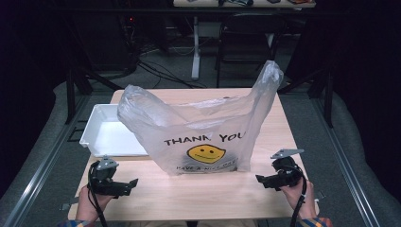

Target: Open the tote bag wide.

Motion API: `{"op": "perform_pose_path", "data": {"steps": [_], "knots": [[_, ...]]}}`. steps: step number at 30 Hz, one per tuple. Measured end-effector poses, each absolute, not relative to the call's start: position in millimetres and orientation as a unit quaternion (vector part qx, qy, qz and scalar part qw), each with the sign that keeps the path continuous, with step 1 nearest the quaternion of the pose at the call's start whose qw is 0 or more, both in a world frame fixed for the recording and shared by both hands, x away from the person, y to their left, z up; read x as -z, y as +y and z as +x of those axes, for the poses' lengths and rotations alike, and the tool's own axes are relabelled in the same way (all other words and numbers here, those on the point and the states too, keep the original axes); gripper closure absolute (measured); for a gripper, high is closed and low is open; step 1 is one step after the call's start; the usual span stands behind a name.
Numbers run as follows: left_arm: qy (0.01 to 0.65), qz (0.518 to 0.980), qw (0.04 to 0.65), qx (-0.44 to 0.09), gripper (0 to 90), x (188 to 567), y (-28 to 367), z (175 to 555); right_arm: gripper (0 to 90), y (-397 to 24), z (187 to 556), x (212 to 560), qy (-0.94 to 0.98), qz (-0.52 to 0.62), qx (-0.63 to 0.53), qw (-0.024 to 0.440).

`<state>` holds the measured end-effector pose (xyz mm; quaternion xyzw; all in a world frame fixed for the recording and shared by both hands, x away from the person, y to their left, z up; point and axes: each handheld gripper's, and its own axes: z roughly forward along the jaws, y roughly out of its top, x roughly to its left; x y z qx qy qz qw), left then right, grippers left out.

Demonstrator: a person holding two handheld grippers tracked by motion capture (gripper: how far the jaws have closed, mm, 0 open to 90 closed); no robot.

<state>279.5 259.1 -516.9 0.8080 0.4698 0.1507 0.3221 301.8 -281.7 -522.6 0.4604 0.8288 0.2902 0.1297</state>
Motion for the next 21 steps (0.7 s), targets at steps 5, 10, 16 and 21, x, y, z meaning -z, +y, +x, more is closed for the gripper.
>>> {"op": "perform_pose_path", "data": {"steps": [5,10,16,21], "knots": [[0.448,0.819,0.326,-0.149,6.4,511,248,278,15.4,-275,299,515,0.831,0.45,-0.301,0.129],[0.428,0.826,0.334,-0.151,8.6,507,236,276,16.4,-267,298,507,0.834,0.436,-0.313,0.127],[0.412,0.827,0.354,-0.145,10.7,501,226,275,17.0,-261,298,499,0.831,0.428,-0.331,0.13],[0.401,0.825,0.374,-0.136,15.1,497,216,275,19.3,-251,299,488,0.829,0.412,-0.354,0.135]]}}
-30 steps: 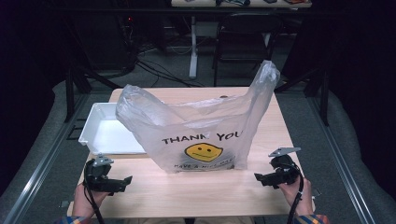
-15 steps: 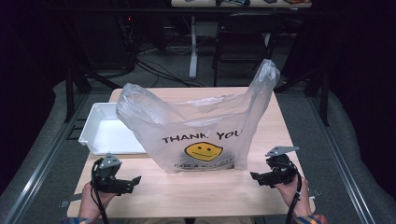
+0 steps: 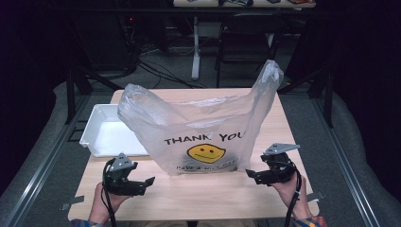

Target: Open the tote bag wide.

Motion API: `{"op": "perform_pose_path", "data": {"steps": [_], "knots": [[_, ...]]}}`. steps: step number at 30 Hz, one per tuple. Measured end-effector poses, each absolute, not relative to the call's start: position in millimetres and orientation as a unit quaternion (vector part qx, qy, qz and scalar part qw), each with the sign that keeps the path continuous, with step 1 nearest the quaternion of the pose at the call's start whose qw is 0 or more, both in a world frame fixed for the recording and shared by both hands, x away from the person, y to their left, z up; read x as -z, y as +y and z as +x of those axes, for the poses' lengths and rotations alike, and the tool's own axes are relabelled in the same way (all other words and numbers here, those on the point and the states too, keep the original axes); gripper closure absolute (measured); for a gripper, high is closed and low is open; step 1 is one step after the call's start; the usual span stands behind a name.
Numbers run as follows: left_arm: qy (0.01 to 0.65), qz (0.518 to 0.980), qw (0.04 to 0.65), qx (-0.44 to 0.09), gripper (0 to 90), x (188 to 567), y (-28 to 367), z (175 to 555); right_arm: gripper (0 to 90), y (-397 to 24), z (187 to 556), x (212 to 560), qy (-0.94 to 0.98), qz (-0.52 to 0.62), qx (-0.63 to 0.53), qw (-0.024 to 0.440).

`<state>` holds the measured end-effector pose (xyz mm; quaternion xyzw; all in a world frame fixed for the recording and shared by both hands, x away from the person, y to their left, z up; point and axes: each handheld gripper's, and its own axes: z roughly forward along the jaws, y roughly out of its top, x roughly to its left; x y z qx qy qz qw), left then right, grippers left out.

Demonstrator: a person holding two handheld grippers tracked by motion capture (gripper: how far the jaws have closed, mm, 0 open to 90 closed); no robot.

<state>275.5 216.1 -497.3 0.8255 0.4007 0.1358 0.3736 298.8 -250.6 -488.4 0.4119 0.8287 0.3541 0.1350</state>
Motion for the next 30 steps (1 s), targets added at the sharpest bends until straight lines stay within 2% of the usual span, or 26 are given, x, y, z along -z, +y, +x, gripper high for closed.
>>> {"op": "perform_pose_path", "data": {"steps": [3,6,7,10,12,13,14,16,17,18,19,21,22,27,28,30], "knots": [[0.387,0.827,0.386,-0.133,17.0,495,211,276,20.6,-247,299,485,0.828,0.408,-0.36,0.135],[0.376,0.824,0.402,-0.132,22.9,492,205,278,25.6,-241,301,480,0.828,0.399,-0.37,0.14],[0.372,0.823,0.409,-0.132,25.6,490,203,279,31.7,-236,304,477,0.824,0.398,-0.375,0.147],[0.367,0.816,0.425,-0.139,33.8,487,198,283,41.2,-232,309,474,0.824,0.394,-0.381,0.147],[0.364,0.811,0.437,-0.138,39.0,486,196,287,50.6,-229,311,473,0.823,0.392,-0.385,0.148],[0.364,0.807,0.443,-0.139,39.0,485,195,288,50.6,-229,311,473,0.823,0.392,-0.385,0.148],[0.364,0.807,0.444,-0.141,44.9,485,194,290,58.0,-226,315,472,0.823,0.389,-0.387,0.146],[0.363,0.799,0.459,-0.138,50.5,485,191,295,64.5,-223,317,472,0.822,0.389,-0.389,0.147],[0.363,0.799,0.459,-0.138,54.3,485,191,295,64.5,-223,317,472,0.822,0.389,-0.389,0.147],[0.361,0.795,0.468,-0.137,57.3,485,190,299,71.6,-222,319,472,0.82,0.39,-0.389,0.154],[0.359,0.795,0.471,-0.135,60.5,485,190,301,74.5,-222,320,472,0.821,0.39,-0.387,0.155],[0.357,0.796,0.471,-0.134,63.3,485,188,303,77.0,-221,321,472,0.818,0.392,-0.391,0.158],[0.351,0.797,0.473,-0.133,68.5,485,185,306,80.7,-222,323,472,0.815,0.395,-0.395,0.156],[0.346,0.801,0.47,-0.131,77.4,487,179,312,86.0,-225,326,471,0.81,0.399,-0.401,0.153],[0.345,0.805,0.464,-0.128,79.7,488,176,316,89.7,-226,328,472,0.811,0.401,-0.4,0.15],[0.348,0.805,0.463,-0.127,83.5,490,174,318,90.0,-227,330,473,0.81,0.403,-0.401,0.146]]}}
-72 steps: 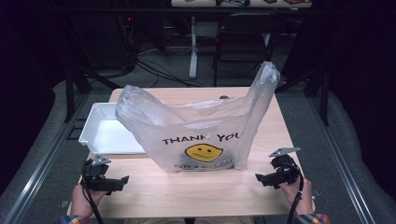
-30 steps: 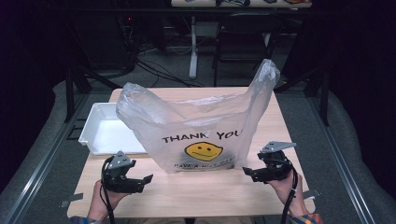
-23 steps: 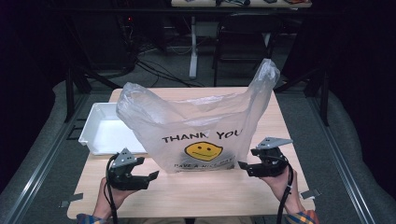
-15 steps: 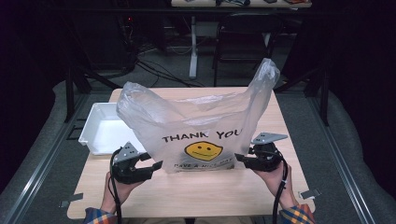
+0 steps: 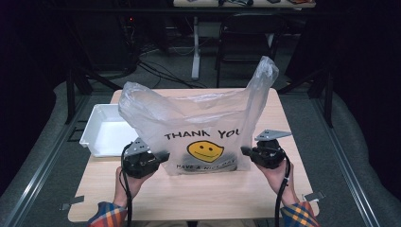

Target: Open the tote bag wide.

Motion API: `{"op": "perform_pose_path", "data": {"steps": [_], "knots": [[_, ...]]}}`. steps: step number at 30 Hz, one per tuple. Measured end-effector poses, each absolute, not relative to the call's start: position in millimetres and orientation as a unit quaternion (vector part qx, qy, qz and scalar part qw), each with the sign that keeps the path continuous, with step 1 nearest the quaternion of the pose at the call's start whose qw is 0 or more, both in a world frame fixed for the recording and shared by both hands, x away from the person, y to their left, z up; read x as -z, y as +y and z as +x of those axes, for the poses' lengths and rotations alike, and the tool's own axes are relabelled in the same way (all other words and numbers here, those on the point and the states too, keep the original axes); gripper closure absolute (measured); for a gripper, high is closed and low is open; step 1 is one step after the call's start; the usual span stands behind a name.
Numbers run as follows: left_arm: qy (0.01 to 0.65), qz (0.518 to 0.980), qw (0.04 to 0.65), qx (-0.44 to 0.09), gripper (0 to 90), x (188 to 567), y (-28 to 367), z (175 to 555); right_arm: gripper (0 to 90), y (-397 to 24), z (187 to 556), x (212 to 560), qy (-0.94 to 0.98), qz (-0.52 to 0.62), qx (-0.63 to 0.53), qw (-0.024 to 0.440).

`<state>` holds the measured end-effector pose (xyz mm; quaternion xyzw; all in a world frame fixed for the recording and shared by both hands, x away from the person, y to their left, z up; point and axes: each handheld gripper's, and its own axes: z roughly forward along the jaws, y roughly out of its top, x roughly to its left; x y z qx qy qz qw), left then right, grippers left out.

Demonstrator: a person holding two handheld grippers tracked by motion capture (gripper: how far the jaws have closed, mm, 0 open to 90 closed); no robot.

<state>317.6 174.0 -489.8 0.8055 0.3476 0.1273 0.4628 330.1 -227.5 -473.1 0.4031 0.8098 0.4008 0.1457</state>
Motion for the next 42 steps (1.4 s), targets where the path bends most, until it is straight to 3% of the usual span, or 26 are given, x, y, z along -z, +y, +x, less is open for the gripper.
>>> {"op": "perform_pose_path", "data": {"steps": [11,12,13,22,26,30,33,34,35,38,42], "knots": [[0.359,0.824,0.431,-0.086,87.2,509,167,337,90.0,-233,343,491,0.813,0.443,-0.365,0.097],[0.363,0.823,0.43,-0.077,87.2,510,166,337,90.0,-234,345,494,0.816,0.437,-0.362,0.111],[0.363,0.823,0.43,-0.077,87.2,510,166,337,90.0,-233,345,495,0.815,0.446,-0.358,0.093],[0.361,0.834,0.411,-0.072,87.3,519,164,340,89.7,-233,350,510,0.822,0.447,-0.342,0.089],[0.365,0.833,0.412,-0.062,87.3,523,161,340,67.6,-234,346,500,0.825,0.442,-0.341,0.09],[0.362,0.838,0.405,-0.058,87.3,523,160,340,61.8,-238,341,477,0.814,0.426,-0.376,0.123],[0.362,0.84,0.4,-0.058,87.3,525,160,341,64.1,-239,341,470,0.808,0.425,-0.384,0.137],[0.36,0.842,0.397,-0.06,87.3,525,160,341,76.1,-240,343,469,0.802,0.424,-0.397,0.138],[0.36,0.842,0.397,-0.06,87.2,526,159,341,81.2,-240,344,470,0.802,0.423,-0.398,0.139],[0.359,0.844,0.395,-0.057,85.7,526,159,342,88.9,-239,344,473,0.799,0.422,-0.405,0.136],[0.362,0.838,0.404,-0.061,68.7,519,162,339,90.0,-237,344,477,0.803,0.422,-0.4,0.134]]}}
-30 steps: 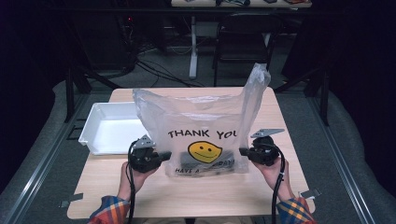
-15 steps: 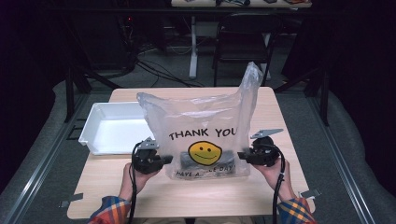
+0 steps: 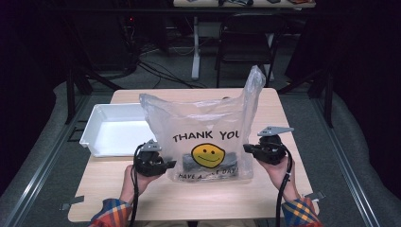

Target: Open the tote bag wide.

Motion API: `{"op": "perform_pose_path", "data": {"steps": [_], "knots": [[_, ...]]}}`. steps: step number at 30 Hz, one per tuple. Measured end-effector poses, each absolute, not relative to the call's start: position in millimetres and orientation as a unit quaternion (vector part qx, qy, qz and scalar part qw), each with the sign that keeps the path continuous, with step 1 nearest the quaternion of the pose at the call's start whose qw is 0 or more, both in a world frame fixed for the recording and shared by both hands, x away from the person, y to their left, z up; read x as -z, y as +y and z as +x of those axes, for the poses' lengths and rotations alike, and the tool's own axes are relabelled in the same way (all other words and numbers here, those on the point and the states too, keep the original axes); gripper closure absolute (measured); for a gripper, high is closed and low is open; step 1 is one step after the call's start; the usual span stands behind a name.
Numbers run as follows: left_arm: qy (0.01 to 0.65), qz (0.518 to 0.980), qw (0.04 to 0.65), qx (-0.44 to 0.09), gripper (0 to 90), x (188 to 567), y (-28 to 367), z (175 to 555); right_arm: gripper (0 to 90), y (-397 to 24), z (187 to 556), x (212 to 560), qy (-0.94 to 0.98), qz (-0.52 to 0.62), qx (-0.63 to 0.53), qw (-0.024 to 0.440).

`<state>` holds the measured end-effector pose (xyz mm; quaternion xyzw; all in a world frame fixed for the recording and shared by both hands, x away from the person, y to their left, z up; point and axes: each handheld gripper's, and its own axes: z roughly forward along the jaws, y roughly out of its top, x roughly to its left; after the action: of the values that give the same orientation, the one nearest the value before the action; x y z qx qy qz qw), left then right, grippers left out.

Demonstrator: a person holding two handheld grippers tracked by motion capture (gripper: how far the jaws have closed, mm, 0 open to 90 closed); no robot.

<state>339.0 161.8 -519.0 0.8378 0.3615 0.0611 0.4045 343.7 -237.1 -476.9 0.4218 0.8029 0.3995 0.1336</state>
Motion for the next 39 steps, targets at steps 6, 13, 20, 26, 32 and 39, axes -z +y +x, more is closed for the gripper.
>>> {"op": "perform_pose_path", "data": {"steps": [6,13,20,26,32,39], "knots": [[0.362,0.824,0.424,-0.1,57.4,495,168,331,90.0,-238,344,478,0.804,0.424,-0.395,0.133],[0.359,0.799,0.46,-0.145,65.8,469,171,321,90.0,-241,344,480,0.802,0.435,-0.388,0.129],[0.366,0.809,0.444,-0.119,82.2,485,168,334,90.0,-241,345,486,0.807,0.439,-0.376,0.123],[0.371,0.817,0.433,-0.09,87.4,500,164,343,90.0,-240,343,493,0.812,0.443,-0.363,0.112],[0.376,0.82,0.424,-0.077,87.9,510,161,347,90.0,-242,340,501,0.82,0.445,-0.344,0.102],[0.377,0.827,0.413,-0.064,88.2,515,160,348,88.2,-241,341,506,0.823,0.444,-0.34,0.099]]}}
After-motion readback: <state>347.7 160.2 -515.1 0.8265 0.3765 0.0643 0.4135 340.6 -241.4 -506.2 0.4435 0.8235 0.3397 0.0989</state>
